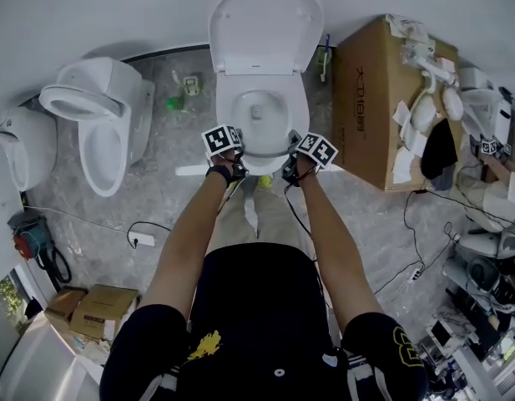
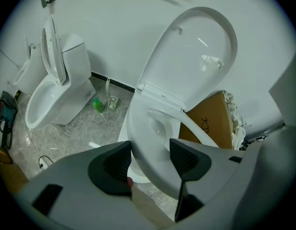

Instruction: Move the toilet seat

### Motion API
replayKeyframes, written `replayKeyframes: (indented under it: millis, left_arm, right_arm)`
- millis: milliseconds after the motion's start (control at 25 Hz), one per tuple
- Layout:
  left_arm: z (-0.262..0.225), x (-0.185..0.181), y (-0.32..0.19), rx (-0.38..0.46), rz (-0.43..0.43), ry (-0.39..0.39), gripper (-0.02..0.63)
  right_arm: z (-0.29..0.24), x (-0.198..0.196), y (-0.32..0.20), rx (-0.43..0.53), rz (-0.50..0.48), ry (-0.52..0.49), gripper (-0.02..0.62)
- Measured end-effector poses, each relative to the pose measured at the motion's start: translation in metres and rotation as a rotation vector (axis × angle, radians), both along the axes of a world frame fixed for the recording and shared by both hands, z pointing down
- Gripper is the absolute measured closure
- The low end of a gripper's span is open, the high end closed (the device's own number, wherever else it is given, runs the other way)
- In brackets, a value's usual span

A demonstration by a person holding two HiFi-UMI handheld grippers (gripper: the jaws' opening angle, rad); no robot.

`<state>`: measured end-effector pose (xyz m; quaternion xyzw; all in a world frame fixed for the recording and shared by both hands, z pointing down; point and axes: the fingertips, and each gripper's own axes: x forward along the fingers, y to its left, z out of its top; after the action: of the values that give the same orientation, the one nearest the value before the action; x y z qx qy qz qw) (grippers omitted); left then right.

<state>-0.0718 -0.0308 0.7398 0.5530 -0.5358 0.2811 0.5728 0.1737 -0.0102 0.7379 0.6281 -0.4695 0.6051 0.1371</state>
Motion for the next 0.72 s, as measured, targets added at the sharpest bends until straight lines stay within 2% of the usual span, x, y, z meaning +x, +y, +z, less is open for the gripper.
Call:
replayKeyframes:
  millis: [720]
  left_arm:
    - [-0.05, -0.003, -0.056, 0.07, -0.023, 0.026, 0.344]
  right_arm:
    - [-0.049, 0.0, -0.058, 0.056, 0.054, -0.077, 0.337]
